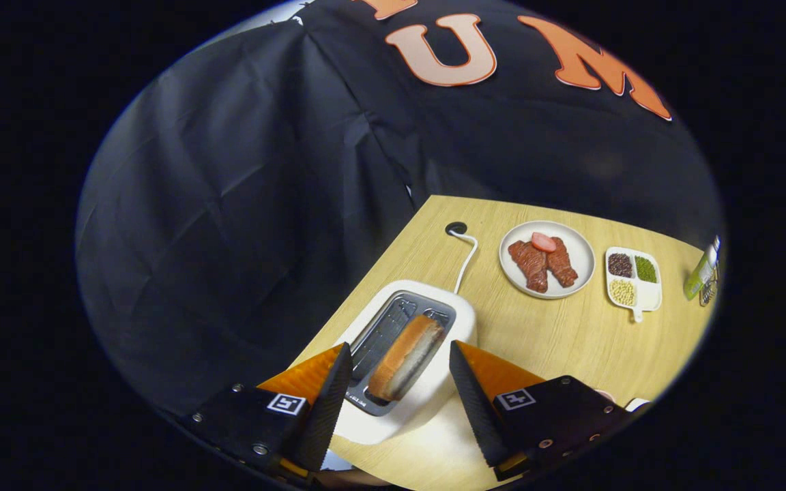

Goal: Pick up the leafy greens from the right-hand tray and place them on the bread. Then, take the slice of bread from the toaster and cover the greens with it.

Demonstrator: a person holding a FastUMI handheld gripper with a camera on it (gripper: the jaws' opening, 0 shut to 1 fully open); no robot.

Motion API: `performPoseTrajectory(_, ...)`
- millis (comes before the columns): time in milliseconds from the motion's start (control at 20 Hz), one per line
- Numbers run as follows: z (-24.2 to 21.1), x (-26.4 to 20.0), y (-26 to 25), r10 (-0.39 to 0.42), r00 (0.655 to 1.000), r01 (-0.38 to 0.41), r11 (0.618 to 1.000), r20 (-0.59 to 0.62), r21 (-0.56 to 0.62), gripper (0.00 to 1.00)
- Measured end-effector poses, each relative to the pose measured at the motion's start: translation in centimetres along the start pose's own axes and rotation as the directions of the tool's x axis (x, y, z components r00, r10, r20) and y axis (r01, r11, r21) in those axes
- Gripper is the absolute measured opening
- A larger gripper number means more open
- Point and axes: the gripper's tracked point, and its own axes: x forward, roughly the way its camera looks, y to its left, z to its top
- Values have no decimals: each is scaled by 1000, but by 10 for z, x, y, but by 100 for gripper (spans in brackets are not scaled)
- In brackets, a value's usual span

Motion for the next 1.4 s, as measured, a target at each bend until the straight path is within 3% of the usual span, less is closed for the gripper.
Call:
performPoseTrajectory(150,0,13,-2,-31,999,31,999,-24,8,83)
performPoseTrajectory(250,-2,19,-6,-47,998,48,998,-42,28,76)
performPoseTrajectory(550,-8,22,-1,-7,999,7,1000,-49,-14,42)
performPoseTrajectory(700,-4,11,-7,-3,1000,3,1000,-13,-12,14)
performPoseTrajectory(900,7,-17,-8,40,997,-41,999,64,6,9)
performPoseTrajectory(1400,6,-99,-30,137,968,-142,990,211,10,9)
